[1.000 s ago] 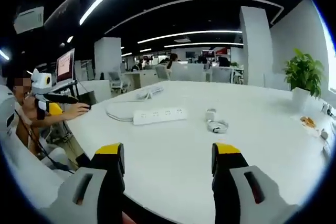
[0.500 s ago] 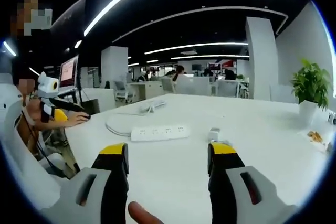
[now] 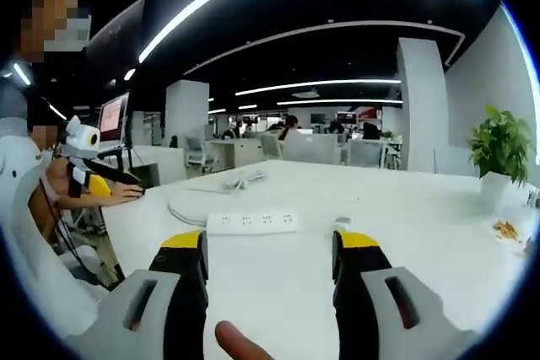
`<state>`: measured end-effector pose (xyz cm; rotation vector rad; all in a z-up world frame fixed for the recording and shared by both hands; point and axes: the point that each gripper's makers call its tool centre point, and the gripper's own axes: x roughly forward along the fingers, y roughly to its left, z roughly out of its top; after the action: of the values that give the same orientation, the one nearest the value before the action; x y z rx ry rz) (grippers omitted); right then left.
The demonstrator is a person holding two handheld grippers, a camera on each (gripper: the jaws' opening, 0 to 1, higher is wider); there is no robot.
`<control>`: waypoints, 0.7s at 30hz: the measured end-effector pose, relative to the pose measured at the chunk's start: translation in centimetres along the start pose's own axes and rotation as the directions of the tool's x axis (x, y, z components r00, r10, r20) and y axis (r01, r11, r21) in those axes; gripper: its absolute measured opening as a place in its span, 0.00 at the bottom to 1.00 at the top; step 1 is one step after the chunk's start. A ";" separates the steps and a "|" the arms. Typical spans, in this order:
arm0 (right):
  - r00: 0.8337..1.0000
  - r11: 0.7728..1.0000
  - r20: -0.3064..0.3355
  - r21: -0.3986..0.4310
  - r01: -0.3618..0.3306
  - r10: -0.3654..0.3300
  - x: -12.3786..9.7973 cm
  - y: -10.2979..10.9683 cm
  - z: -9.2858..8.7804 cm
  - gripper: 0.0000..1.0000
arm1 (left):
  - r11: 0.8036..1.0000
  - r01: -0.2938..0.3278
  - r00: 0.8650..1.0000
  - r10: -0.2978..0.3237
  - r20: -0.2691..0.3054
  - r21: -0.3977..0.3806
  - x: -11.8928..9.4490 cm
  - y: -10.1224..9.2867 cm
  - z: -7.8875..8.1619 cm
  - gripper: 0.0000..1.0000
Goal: Straighten the power strip on the desk, plug the charger into it
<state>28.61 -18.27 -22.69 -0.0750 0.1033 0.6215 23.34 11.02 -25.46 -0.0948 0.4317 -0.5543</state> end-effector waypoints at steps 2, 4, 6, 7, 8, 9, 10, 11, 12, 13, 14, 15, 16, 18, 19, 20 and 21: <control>0.999 0.999 -0.011 -0.014 0.040 -0.040 -0.1 -0.9 -0.3 0.57 | 1.000 -0.010 1.000 0.010 -0.007 0.000 0.1 0.1 0.0 0.96; 0.997 0.997 -0.015 -0.033 0.076 -0.076 -0.1 -1.6 -0.4 0.58 | 1.000 -0.014 1.000 0.014 -0.009 0.001 0.1 0.2 0.1 0.96; 0.996 0.995 -0.005 -0.049 0.087 -0.087 -0.1 -1.8 -0.3 0.58 | 1.000 -0.013 1.000 0.013 -0.004 -0.004 0.2 0.2 0.2 0.96; 0.996 0.994 0.006 -0.057 0.092 -0.092 -0.1 -1.9 -0.1 0.56 | 1.000 -0.011 1.000 0.011 -0.003 -0.006 0.3 0.3 0.2 0.96; 0.995 0.993 0.022 -0.058 0.100 -0.099 -0.1 -2.1 0.1 0.54 | 1.000 -0.011 1.000 0.011 -0.004 -0.008 0.3 0.3 0.2 0.96; 0.994 0.993 0.045 -0.059 0.100 -0.098 0.0 -2.1 0.5 0.52 | 1.000 -0.012 1.000 0.012 -0.005 -0.008 0.3 0.3 0.2 0.96; 0.994 0.994 0.056 -0.057 0.096 -0.093 0.0 -2.0 0.7 0.49 | 1.000 -0.014 1.000 0.014 -0.008 -0.006 0.4 0.4 0.2 0.96; 0.994 0.994 0.063 -0.056 0.093 -0.090 0.0 -2.0 1.0 0.46 | 1.000 -0.018 1.000 0.017 -0.012 -0.007 0.4 0.5 0.1 0.96; 0.994 0.994 0.066 -0.057 0.095 -0.091 0.0 -2.1 1.1 0.43 | 1.000 -0.021 1.000 0.021 -0.015 -0.008 0.5 0.6 0.1 0.96; 0.994 0.994 0.068 -0.056 0.095 -0.091 0.0 -2.3 1.2 0.42 | 1.000 -0.024 1.000 0.024 -0.019 -0.007 0.5 0.7 0.0 0.96; 0.994 0.995 0.061 -0.042 0.088 -0.085 0.1 -2.3 1.2 0.43 | 1.000 -0.026 0.999 0.026 -0.023 -0.006 0.5 0.8 0.0 0.96; 0.995 0.996 0.056 -0.029 0.081 -0.079 0.2 -2.3 1.1 0.46 | 1.000 -0.029 0.999 0.029 -0.025 -0.007 0.5 0.9 0.0 0.96; 0.996 0.997 0.051 -0.017 0.073 -0.072 0.3 -2.2 1.1 0.52 | 1.000 -0.031 0.999 0.030 -0.026 -0.008 0.6 1.0 0.0 0.96; 0.997 0.998 0.036 -0.014 0.067 -0.067 0.7 -2.2 0.8 0.59 | 0.999 -0.032 0.999 0.032 -0.021 0.002 0.6 1.1 0.1 0.96; 0.997 0.997 0.031 -0.020 0.069 -0.068 0.8 -2.1 0.7 0.62 | 0.999 -0.034 0.999 0.034 -0.020 0.007 0.7 1.2 0.2 0.96; 0.997 0.997 0.025 -0.036 0.071 -0.070 1.0 -2.1 0.5 0.62 | 0.999 -0.037 0.999 0.037 -0.025 0.007 0.9 1.3 0.2 0.96; 0.997 0.996 0.013 -0.045 0.072 -0.072 1.2 -2.1 0.3 0.63 | 0.999 -0.037 0.999 0.037 -0.028 0.007 0.9 1.3 0.2 0.96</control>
<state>30.80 -19.26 -22.48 -0.1183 0.0755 0.5524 24.77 11.62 -25.90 -0.0727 0.4585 -0.5211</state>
